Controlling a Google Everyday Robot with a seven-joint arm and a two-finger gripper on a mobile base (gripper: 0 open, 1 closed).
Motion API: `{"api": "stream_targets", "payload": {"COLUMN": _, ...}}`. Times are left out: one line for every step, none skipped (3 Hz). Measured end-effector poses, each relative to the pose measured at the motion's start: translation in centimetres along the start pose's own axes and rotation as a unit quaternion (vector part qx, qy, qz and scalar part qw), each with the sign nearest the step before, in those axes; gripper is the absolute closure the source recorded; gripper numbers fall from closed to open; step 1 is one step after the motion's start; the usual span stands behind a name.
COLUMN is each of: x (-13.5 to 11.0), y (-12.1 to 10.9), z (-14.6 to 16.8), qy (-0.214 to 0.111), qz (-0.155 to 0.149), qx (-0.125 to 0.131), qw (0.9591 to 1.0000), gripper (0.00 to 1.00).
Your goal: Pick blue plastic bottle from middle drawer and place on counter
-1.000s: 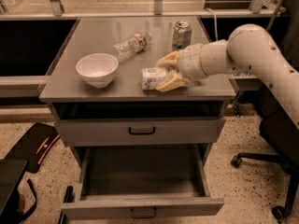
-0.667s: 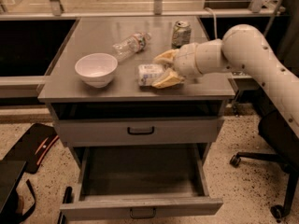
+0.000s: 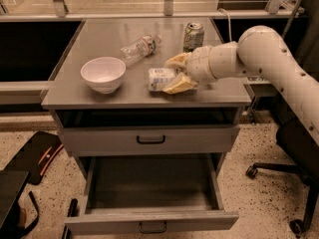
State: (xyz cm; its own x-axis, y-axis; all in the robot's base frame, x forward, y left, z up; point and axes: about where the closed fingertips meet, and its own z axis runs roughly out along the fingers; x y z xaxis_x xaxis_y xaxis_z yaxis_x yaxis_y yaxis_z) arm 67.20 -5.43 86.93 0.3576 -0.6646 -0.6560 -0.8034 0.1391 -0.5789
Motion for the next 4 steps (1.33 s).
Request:
{"api": "stream_targets", "payload": {"x": 0.0, "y": 0.0, "z": 0.0, "qy": 0.0, "qz": 0.0, "qx": 0.0, "qw": 1.0, "gripper": 0.35}}
{"api": "stream_targets", "payload": {"x": 0.0, "y": 0.0, "z": 0.01, "qy": 0.0, "qz": 0.0, "qx": 0.0, "qw": 1.0, "gripper": 0.11}}
{"api": "stream_targets", "payload": {"x": 0.0, "y": 0.0, "z": 0.01, "qy": 0.0, "qz": 0.0, "qx": 0.0, "qw": 1.0, "gripper": 0.0}}
{"api": "stream_targets", "payload": {"x": 0.0, "y": 0.0, "z": 0.01, "qy": 0.0, "qz": 0.0, "qx": 0.0, "qw": 1.0, "gripper": 0.0}}
